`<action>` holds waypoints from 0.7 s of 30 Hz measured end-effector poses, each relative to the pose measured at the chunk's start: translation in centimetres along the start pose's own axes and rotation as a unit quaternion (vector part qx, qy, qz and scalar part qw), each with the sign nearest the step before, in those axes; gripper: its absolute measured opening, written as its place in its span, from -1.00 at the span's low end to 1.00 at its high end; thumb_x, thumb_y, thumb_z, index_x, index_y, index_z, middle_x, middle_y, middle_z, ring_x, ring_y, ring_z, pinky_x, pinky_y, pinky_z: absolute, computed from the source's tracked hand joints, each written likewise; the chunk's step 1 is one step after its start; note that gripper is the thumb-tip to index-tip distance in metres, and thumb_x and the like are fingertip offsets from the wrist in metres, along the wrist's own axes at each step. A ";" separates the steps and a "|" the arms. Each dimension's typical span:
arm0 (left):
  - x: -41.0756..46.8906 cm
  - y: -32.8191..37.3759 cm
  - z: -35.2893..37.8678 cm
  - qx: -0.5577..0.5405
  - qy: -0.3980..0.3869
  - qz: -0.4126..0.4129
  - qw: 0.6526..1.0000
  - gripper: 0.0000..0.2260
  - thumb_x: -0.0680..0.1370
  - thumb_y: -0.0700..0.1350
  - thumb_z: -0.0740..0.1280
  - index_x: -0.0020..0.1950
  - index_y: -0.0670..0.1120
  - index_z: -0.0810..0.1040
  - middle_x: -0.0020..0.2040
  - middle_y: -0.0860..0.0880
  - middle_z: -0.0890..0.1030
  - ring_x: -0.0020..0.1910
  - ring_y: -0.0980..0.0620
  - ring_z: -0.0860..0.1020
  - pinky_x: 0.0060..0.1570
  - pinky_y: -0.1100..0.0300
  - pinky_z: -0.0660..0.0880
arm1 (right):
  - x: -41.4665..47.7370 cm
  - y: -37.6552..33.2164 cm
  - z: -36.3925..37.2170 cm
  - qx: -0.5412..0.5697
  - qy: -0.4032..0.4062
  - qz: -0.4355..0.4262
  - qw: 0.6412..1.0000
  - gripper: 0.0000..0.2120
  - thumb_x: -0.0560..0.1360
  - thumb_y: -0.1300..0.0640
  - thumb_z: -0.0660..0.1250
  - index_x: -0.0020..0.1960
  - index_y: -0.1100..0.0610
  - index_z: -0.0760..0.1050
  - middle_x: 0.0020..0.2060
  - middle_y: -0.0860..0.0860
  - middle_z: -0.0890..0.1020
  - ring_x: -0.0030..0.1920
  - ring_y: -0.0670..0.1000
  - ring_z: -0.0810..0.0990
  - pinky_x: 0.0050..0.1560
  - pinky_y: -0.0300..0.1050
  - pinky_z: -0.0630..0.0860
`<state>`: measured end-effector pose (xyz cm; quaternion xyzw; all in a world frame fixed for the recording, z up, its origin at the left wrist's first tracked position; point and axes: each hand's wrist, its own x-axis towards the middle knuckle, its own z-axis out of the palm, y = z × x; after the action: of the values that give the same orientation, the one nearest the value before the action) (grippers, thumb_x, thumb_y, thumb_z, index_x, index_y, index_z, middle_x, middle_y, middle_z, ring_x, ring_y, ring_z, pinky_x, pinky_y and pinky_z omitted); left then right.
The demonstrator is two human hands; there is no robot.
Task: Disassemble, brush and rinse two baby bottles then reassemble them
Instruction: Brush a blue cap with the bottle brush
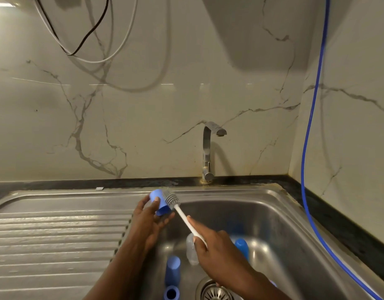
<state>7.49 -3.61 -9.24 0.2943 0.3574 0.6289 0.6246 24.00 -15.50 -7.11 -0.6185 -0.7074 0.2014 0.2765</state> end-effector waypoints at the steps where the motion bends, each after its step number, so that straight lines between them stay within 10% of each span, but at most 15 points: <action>1: -0.1 0.2 -0.2 -0.011 0.011 0.001 1.000 -0.77 0.65 -0.20 0.21 0.31 -0.11 0.40 0.13 -0.24 0.56 0.04 -0.28 0.61 -0.17 -0.08 0.66 | -0.2 -0.2 0.1 0.001 -0.007 -0.004 1.000 -0.49 0.63 -0.01 0.08 0.46 -0.45 0.05 0.18 0.12 0.53 0.18 0.07 0.51 0.18 -0.15 0.41; 14: -1.1 -0.3 2.0 0.063 -0.096 -0.002 0.993 -0.71 0.65 -0.13 0.22 0.37 -0.10 0.41 0.23 -0.23 0.54 0.08 -0.22 0.63 -0.09 0.01 0.64 | 0.5 0.0 -1.7 0.011 0.027 0.010 1.000 -0.50 0.65 0.07 0.06 0.54 -0.24 0.08 0.22 0.08 0.57 0.23 0.03 0.47 0.11 -0.23 0.33; 21: -0.2 -0.8 1.6 0.114 -0.016 0.017 0.993 -0.58 0.51 -0.27 0.40 0.35 -0.18 0.41 0.23 -0.29 0.51 0.04 -0.17 0.58 -0.26 0.14 0.58 | -0.1 -0.4 -1.1 0.009 0.000 0.020 1.000 -0.48 0.65 0.04 0.04 0.50 -0.36 0.01 0.24 0.13 0.50 0.26 0.07 0.45 0.21 -0.15 0.38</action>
<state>9.23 -3.75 -8.96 0.3794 0.4117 0.5900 0.5818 24.39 -15.69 -5.96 -0.6297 -0.6936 0.2131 0.2774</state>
